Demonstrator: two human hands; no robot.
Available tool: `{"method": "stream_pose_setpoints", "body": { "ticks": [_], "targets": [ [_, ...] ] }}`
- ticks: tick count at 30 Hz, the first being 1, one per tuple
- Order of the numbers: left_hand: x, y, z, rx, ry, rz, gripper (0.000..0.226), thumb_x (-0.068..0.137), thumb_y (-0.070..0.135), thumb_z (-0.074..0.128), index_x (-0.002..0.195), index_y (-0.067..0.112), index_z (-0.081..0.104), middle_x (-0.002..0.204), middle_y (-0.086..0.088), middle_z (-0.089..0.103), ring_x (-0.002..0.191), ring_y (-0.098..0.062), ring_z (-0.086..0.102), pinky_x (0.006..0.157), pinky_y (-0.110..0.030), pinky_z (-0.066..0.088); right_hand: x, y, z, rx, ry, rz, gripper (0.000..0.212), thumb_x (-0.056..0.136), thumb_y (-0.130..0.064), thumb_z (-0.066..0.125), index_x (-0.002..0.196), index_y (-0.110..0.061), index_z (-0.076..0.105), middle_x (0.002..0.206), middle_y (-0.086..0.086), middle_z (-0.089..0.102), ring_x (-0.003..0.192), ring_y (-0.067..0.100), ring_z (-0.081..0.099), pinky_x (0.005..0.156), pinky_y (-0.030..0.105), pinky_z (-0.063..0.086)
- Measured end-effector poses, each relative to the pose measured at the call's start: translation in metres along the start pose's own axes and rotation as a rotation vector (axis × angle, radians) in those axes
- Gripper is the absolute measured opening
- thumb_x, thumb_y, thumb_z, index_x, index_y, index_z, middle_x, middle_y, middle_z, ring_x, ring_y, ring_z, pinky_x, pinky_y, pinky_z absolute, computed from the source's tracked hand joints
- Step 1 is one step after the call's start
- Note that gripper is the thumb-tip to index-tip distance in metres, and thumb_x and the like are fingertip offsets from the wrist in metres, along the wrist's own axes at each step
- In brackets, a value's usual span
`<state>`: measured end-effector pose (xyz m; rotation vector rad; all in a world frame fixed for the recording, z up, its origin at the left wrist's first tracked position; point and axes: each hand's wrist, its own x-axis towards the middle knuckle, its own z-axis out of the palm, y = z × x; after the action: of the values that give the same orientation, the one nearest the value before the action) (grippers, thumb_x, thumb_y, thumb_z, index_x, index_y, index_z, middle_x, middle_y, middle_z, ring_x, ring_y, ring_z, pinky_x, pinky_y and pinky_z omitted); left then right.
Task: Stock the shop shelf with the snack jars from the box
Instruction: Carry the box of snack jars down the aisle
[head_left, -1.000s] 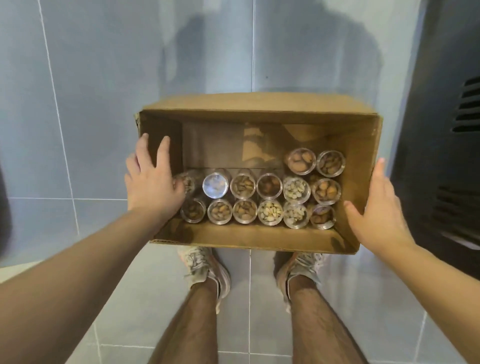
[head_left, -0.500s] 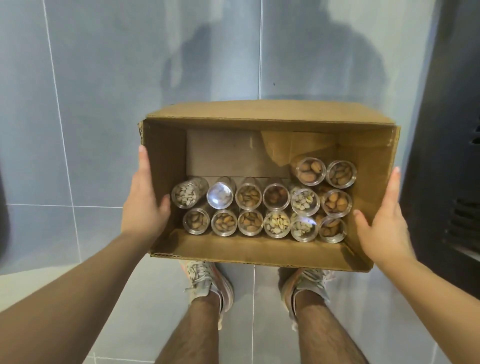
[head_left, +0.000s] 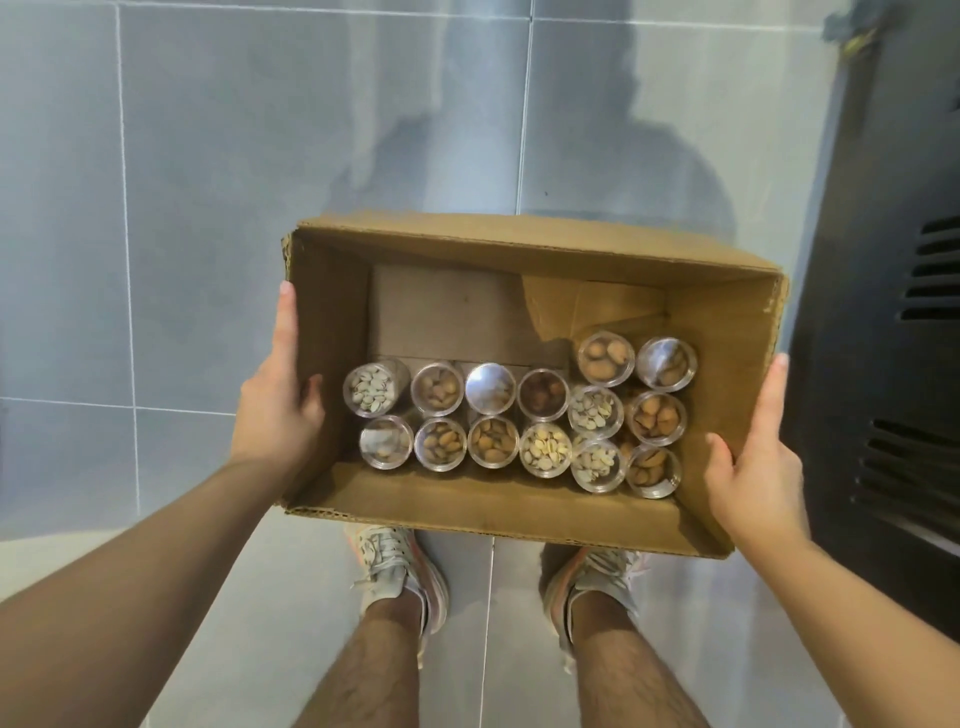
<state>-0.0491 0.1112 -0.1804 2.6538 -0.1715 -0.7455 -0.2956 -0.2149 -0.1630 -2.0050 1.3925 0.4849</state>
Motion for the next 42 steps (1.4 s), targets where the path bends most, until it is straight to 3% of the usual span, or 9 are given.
{"method": "stream_pose_setpoints", "body": {
  "ticks": [5,11,16,20,24,27,30,35,42],
  "targets": [
    [-0.006,0.023,-0.043,0.009,-0.001,0.042,0.108,0.094,0.0,0.057,0.153,0.058,-0.012,0.061,0.001,0.049,0.063,-0.035,0.05,0.067,-0.041,0.041,-0.014,-0.024,-0.038,-0.039,0.044,-0.064,0.106,0.101,-0.016,0.057,0.141,-0.063,-0.029,0.135,0.019,0.058,0.105,0.038,0.066,0.094,0.059,0.05],
    [-0.018,0.076,-0.132,0.005,0.023,0.12,0.109,0.092,-0.001,0.059,0.155,0.053,-0.01,0.064,-0.006,0.053,0.061,-0.032,0.049,0.064,-0.041,0.042,-0.049,-0.072,-0.125,-0.012,0.076,-0.141,0.108,0.1,-0.013,0.058,0.145,-0.059,-0.03,0.12,0.02,0.063,0.082,0.026,0.064,0.084,0.055,0.055],
    [-0.038,0.13,-0.233,-0.009,0.036,0.219,0.111,0.091,-0.001,0.059,0.154,0.055,-0.013,0.074,-0.007,0.058,0.061,-0.025,0.048,0.062,-0.039,0.039,-0.096,-0.123,-0.22,0.008,0.08,-0.178,0.108,0.1,-0.014,0.057,0.141,-0.065,-0.028,0.124,0.016,0.063,0.081,0.024,0.065,0.088,0.057,0.056],
    [-0.063,0.179,-0.327,-0.055,0.052,0.289,0.113,0.089,-0.001,0.059,0.152,0.058,-0.015,0.083,-0.003,0.06,0.067,-0.023,0.048,0.065,-0.038,0.039,-0.148,-0.175,-0.307,0.009,0.094,-0.212,0.106,0.101,-0.014,0.055,0.138,-0.07,-0.027,0.146,0.017,0.052,0.101,0.035,0.065,0.1,0.057,0.049],
    [-0.098,0.217,-0.423,-0.055,0.092,0.322,0.115,0.09,0.0,0.058,0.147,0.064,-0.018,0.088,-0.016,0.068,0.073,-0.036,0.062,0.072,-0.047,0.054,-0.207,-0.222,-0.392,0.014,0.128,-0.282,0.107,0.1,-0.012,0.056,0.14,-0.069,-0.025,0.134,0.021,0.06,0.096,0.035,0.064,0.098,0.055,0.05],
    [-0.121,0.235,-0.487,-0.022,0.107,0.367,0.12,0.087,-0.002,0.062,0.148,0.063,-0.02,0.091,-0.021,0.071,0.072,-0.037,0.066,0.071,-0.053,0.057,-0.25,-0.258,-0.449,-0.001,0.126,-0.325,0.106,0.101,-0.008,0.054,0.144,-0.062,-0.026,0.145,0.015,0.054,0.119,0.036,0.062,0.105,0.051,0.046],
    [-0.144,0.253,-0.547,-0.005,0.136,0.399,0.124,0.084,-0.005,0.064,0.148,0.061,-0.02,0.074,-0.015,0.067,0.061,-0.027,0.063,0.063,-0.046,0.055,-0.286,-0.292,-0.497,-0.013,0.137,-0.376,0.109,0.099,-0.005,0.055,0.144,-0.061,-0.027,0.146,0.013,0.054,0.123,0.034,0.06,0.106,0.051,0.046],
    [-0.179,0.269,-0.626,0.01,0.203,0.42,0.126,0.082,-0.002,0.066,0.146,0.065,-0.02,0.084,-0.02,0.07,0.067,-0.032,0.067,0.071,-0.05,0.059,-0.337,-0.337,-0.557,-0.046,0.175,-0.435,0.113,0.096,-0.003,0.056,0.142,-0.064,-0.027,0.143,0.015,0.056,0.118,0.035,0.063,0.104,0.052,0.05],
    [-0.195,0.294,-0.708,0.054,0.231,0.447,0.126,0.078,0.0,0.067,0.151,0.058,-0.018,0.06,-0.006,0.067,0.05,-0.018,0.065,0.057,-0.041,0.058,-0.364,-0.383,-0.607,-0.024,0.173,-0.49,0.115,0.095,-0.004,0.061,0.143,-0.065,-0.024,0.142,0.011,0.057,0.116,0.029,0.063,0.103,0.049,0.051]
  ]
}}
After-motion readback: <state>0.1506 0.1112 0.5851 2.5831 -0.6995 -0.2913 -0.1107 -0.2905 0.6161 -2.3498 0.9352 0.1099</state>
